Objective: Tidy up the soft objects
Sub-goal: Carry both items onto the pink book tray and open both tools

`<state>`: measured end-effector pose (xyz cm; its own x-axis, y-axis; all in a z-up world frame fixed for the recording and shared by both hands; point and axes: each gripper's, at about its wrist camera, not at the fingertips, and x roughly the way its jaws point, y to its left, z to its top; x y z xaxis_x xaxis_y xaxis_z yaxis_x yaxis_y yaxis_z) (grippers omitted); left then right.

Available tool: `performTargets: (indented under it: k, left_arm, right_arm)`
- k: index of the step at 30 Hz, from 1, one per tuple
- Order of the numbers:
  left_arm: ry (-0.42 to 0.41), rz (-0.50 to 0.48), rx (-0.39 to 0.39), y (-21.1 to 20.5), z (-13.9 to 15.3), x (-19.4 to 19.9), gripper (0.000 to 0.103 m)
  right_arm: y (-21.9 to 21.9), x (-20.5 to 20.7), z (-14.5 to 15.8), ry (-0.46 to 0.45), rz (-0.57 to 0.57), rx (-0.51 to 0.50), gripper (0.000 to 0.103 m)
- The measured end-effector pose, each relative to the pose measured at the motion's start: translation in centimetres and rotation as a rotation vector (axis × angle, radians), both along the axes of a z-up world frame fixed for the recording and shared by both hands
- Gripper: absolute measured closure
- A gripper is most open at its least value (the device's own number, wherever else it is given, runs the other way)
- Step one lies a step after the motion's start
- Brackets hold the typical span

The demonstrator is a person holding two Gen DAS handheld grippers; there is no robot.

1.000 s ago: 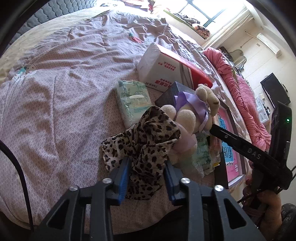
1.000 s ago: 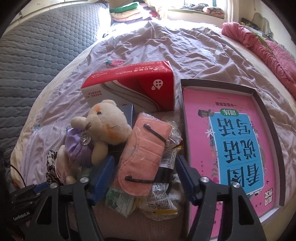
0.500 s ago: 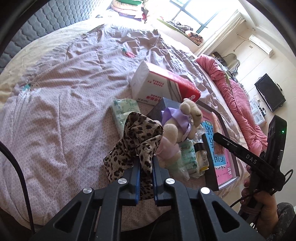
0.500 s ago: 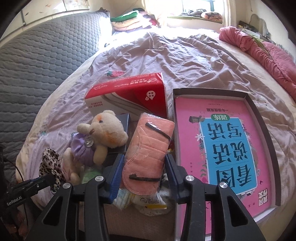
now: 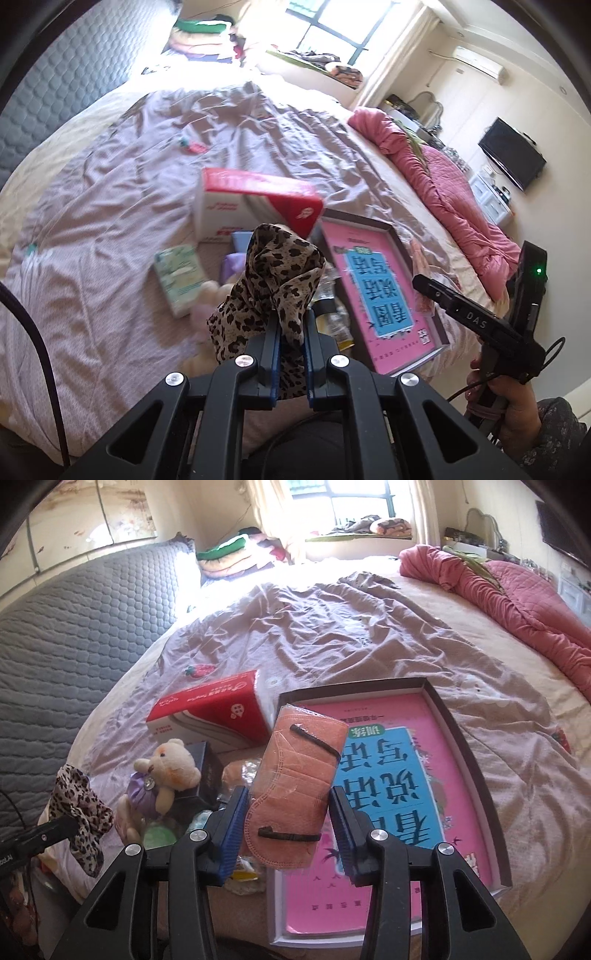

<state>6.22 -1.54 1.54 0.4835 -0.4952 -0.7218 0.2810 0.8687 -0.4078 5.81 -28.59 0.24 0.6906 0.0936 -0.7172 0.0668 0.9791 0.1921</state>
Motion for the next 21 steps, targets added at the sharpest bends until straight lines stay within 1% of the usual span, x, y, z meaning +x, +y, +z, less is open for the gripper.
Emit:
performTargets:
  k: [5,10,14,21]
  left_arm:
    - [-0.009,-0.079,0.006,-4.6,0.8,0.3,0.093]
    - [0.011,-0.171,0.019,-9.5,0.6,0.6,0.093]
    - [0.017,-0.235,0.042,-13.2,0.1,0.6,0.093]
    - [0.073,-0.305,0.092,-18.1,-1.8,1.4,0.093]
  right_arm:
    - [-3.3,-1.4,0.1,-0.008,-0.054,0.011,0.057]
    - [-5.8,-2.4,-0.6,0.009,-0.083,-0.026,0.057]
    - [-7.5,-3.3,-1.4,0.025,-0.100,-0.046,0.057]
    - [-9.4,-3.8,-3.0,0.063,-0.085,-0.068,0.057]
